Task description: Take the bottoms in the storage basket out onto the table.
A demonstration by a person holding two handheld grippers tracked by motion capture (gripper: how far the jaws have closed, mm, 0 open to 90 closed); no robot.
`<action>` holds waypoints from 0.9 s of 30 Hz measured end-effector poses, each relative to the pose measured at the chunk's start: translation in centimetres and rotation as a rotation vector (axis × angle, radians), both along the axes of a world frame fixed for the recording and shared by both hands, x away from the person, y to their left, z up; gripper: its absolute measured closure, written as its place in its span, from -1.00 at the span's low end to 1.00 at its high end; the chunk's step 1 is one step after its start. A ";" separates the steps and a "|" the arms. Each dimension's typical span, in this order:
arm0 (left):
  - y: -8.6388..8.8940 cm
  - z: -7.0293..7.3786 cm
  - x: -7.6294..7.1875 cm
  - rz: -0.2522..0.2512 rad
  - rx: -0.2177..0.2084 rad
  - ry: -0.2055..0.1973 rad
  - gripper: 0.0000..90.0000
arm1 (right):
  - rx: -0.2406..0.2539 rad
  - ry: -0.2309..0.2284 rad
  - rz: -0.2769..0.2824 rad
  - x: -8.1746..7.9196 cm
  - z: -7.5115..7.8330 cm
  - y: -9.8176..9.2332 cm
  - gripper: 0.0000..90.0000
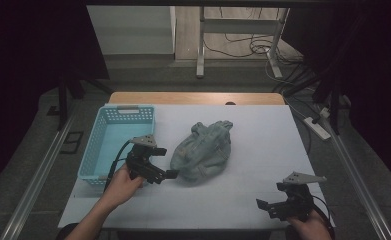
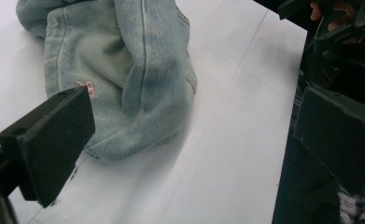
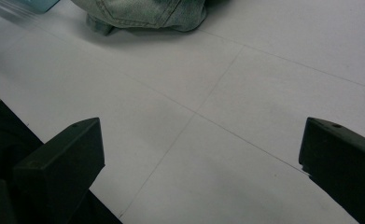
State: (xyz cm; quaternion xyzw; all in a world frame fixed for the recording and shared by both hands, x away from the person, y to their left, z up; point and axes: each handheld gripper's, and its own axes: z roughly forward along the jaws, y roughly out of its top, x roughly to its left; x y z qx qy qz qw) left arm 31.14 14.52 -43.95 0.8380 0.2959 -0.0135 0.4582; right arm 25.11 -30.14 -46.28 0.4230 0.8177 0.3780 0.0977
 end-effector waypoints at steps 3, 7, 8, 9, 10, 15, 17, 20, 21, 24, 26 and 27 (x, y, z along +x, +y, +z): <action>0.2 -0.1 -0.2 0.010 0.004 0.004 -1.00 | -0.002 0.002 0.001 0.0 0.0 0.0 -0.99; 0.6 -0.2 -0.5 0.021 0.010 0.002 -1.00 | -0.003 0.003 0.001 0.0 0.0 0.0 -0.99; 0.7 -0.2 -0.6 0.025 0.006 0.002 -1.00 | -0.003 0.003 0.001 0.0 0.0 0.0 -0.99; 0.8 -0.2 -0.7 0.028 0.003 0.002 -1.00 | -0.003 0.003 0.001 0.0 0.0 0.0 -0.99; 0.9 -0.2 -0.8 0.031 0.000 0.001 -1.00 | -0.004 0.003 0.001 0.0 0.0 0.0 -0.99; 1.2 -0.3 -1.1 0.038 -0.011 -0.004 -1.00 | -0.003 0.003 0.000 0.0 0.0 0.0 -0.99; 1.2 -0.3 -1.3 0.040 -0.008 -0.009 -1.00 | -0.004 0.003 0.000 0.0 0.0 0.1 -0.99; 1.4 -0.3 -1.5 0.044 -0.011 -0.011 -1.00 | -0.006 0.002 0.002 0.0 0.0 0.1 -0.99; 1.4 -0.3 -1.6 0.044 -0.011 -0.011 -1.00 | -0.006 0.002 0.001 0.0 0.0 0.1 -0.99; 1.7 -0.3 -1.8 0.049 -0.009 -0.013 -1.00 | -0.005 0.003 0.000 0.0 0.0 0.1 -0.99; 1.8 -0.4 -1.9 0.056 -0.010 -0.013 -1.00 | -0.005 0.004 0.001 0.0 0.0 0.1 -0.99; 1.9 -0.4 -2.0 0.058 -0.011 -0.012 -1.00 | -0.006 0.004 0.001 0.0 0.0 0.1 -0.99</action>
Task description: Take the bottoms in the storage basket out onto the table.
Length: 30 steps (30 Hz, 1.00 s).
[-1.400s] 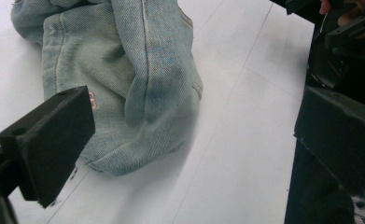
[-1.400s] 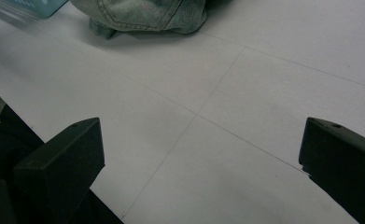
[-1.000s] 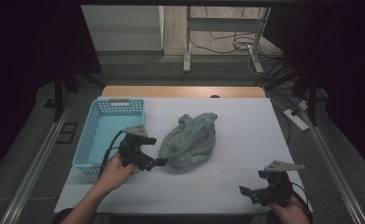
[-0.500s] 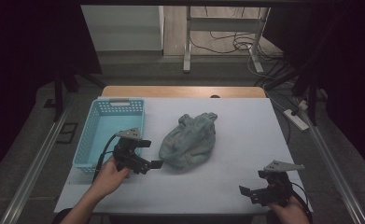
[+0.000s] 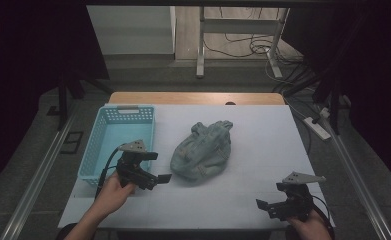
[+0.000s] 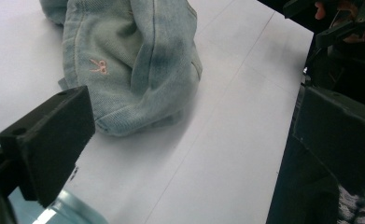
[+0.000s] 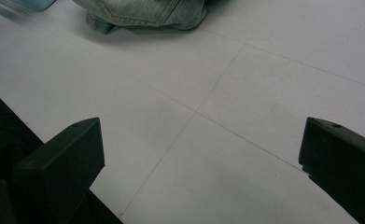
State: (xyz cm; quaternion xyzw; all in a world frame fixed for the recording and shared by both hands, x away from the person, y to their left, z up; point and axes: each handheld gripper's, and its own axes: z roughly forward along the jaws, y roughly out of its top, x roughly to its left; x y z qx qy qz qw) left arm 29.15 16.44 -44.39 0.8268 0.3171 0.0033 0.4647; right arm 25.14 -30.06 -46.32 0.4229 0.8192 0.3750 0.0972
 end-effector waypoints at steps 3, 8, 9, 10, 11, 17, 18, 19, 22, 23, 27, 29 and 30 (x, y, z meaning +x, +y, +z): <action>0.3 -0.1 -0.2 0.005 -0.002 0.003 -1.00 | -0.003 -0.001 0.001 0.0 0.0 0.0 -0.99; 0.7 -0.4 -0.6 0.016 -0.002 0.005 -1.00 | -0.002 -0.001 0.000 0.0 0.0 0.0 -0.99; 0.9 -0.4 -0.7 0.018 -0.004 0.005 -1.00 | -0.003 -0.001 0.001 0.0 0.0 0.0 -0.99; 0.9 -0.4 -0.8 0.023 -0.006 0.006 -1.00 | -0.003 -0.001 0.001 0.0 0.0 0.0 -0.99; 1.1 -0.4 -0.9 0.027 -0.006 0.005 -1.00 | -0.003 -0.002 0.001 0.0 0.0 0.0 -0.99; 1.7 -0.5 -1.4 0.036 -0.011 0.007 -1.00 | -0.005 0.000 0.001 0.0 0.0 0.0 -0.99; 1.8 -0.5 -1.4 0.039 -0.013 0.008 -1.00 | -0.005 0.001 0.001 0.0 0.0 0.0 -0.99; 2.0 -0.5 -1.5 0.041 -0.012 0.006 -1.00 | -0.007 0.000 0.002 0.0 0.0 0.0 -0.99; 2.3 -0.6 -1.7 0.048 -0.016 0.010 -1.00 | -0.010 -0.001 0.004 0.0 0.0 0.1 -0.99; 2.4 -0.7 -1.8 0.049 -0.016 0.011 -1.00 | -0.011 0.000 0.004 0.0 0.0 0.1 -0.99; 2.7 -0.8 -2.1 0.058 -0.018 0.012 -1.00 | -0.012 -0.001 0.003 0.0 0.0 0.1 -0.99; 2.9 -0.9 -2.2 0.061 -0.016 0.013 -1.00 | -0.011 -0.002 0.002 0.0 0.0 0.1 -0.99; 3.0 -0.9 -2.3 0.062 -0.017 0.015 -1.00 | -0.011 -0.002 0.001 0.0 0.0 0.1 -0.99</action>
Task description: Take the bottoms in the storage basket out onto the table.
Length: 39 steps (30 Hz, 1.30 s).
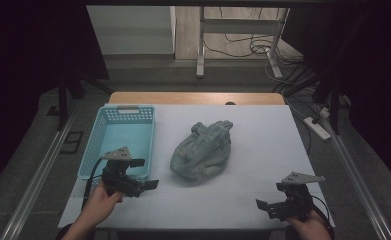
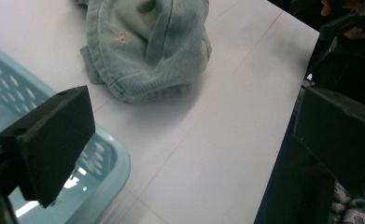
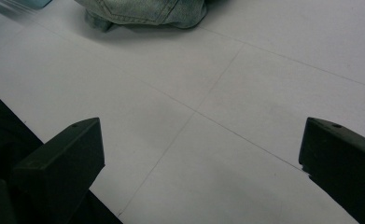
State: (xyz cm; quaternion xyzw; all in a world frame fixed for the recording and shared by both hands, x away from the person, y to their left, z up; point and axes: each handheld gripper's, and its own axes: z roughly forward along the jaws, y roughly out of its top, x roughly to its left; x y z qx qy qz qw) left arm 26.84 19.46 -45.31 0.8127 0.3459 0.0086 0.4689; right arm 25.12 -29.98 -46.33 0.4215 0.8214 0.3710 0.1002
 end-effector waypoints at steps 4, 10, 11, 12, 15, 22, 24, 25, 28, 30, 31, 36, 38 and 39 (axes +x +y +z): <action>0.3 -0.2 -0.2 0.004 -0.003 0.005 -1.00 | -0.004 0.003 0.002 0.0 0.0 0.0 -0.99; 0.9 -0.3 -0.7 0.016 -0.010 0.008 -1.00 | -0.002 0.000 0.000 0.0 0.0 0.0 -0.99; 1.0 -0.4 -0.8 0.017 -0.011 0.009 -1.00 | -0.001 0.000 -0.001 0.0 0.0 0.0 -0.99; 1.1 -0.4 -0.9 0.019 -0.010 0.010 -1.00 | -0.001 0.000 -0.001 0.0 0.0 0.0 -0.99; 1.5 -0.6 -1.1 0.025 -0.009 0.012 -1.00 | -0.003 -0.001 -0.001 0.0 0.0 0.0 -0.99; 2.5 -0.9 -1.8 0.039 -0.029 0.015 -1.00 | -0.003 -0.001 -0.001 0.0 0.0 0.0 -0.99; 2.9 -1.0 -2.0 0.046 -0.034 0.016 -1.00 | -0.004 -0.001 -0.001 0.0 0.0 0.0 -0.99; 3.0 -1.1 -2.1 0.050 -0.039 0.016 -1.00 | -0.004 -0.001 -0.001 0.0 0.0 0.1 -0.99; 3.6 -1.4 -2.4 0.063 -0.041 0.019 -1.00 | -0.005 -0.001 -0.001 0.0 0.0 0.1 -0.99; 4.0 -1.7 -2.6 0.070 -0.045 0.022 -1.00 | -0.005 0.000 -0.001 0.0 0.0 0.1 -0.99; 4.2 -1.8 -2.7 0.075 -0.045 0.023 -1.00 | -0.005 0.000 -0.001 0.0 0.0 0.1 -0.99; 5.0 -2.2 -3.2 0.099 -0.049 0.022 -1.00 | -0.007 0.003 0.000 0.0 0.0 0.1 -0.99; 5.3 -2.4 -3.4 0.106 -0.050 0.023 -1.00 | -0.008 0.004 0.002 0.0 0.0 0.1 -0.99; 5.4 -2.5 -3.5 0.111 -0.050 0.025 -1.00 | -0.008 0.003 0.000 0.0 0.0 0.1 -0.99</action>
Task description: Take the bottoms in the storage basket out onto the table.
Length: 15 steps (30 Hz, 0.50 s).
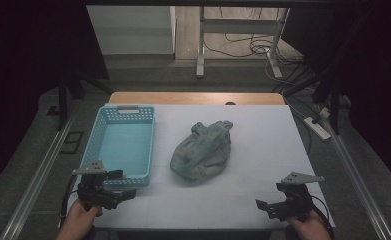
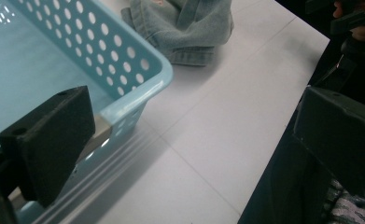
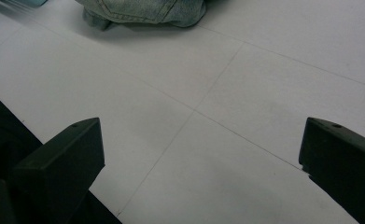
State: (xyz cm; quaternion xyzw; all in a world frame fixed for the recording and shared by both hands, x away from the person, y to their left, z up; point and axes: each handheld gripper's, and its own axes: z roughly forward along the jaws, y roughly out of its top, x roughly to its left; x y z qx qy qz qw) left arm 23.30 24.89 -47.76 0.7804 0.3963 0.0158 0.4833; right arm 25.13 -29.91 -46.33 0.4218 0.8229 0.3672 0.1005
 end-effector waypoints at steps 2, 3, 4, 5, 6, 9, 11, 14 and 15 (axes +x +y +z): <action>0.2 -0.1 -0.2 0.006 0.001 0.000 -1.00 | 0.000 0.001 0.000 0.0 0.0 0.0 -0.99; 0.3 -0.1 -0.3 0.009 0.002 0.001 -1.00 | 0.000 0.002 0.000 0.0 0.0 0.0 -0.99; 0.4 -0.2 -0.4 0.011 0.003 -0.003 -1.00 | 0.000 0.003 0.000 0.0 0.0 0.0 -0.99; 0.5 -0.2 -0.5 0.014 0.002 -0.006 -1.00 | 0.000 0.004 -0.001 0.0 0.0 0.0 -0.99; 0.6 -0.2 -0.5 0.016 0.001 -0.007 -1.00 | 0.000 0.004 -0.001 0.0 0.0 0.0 -0.99; 0.8 -0.2 -0.7 0.022 0.015 -0.013 -1.00 | 0.000 0.004 -0.001 0.0 0.0 0.0 -0.99; 0.8 -0.3 -0.8 0.024 0.025 -0.008 -1.00 | 0.000 0.003 0.000 0.0 0.0 0.0 -0.99; 0.9 -0.5 -0.9 0.024 0.027 0.002 -1.00 | 0.000 0.004 0.001 0.0 0.0 0.0 -0.99; 1.0 -0.5 -1.0 0.026 0.027 0.002 -1.00 | 0.000 0.004 0.001 0.0 0.0 0.0 -0.99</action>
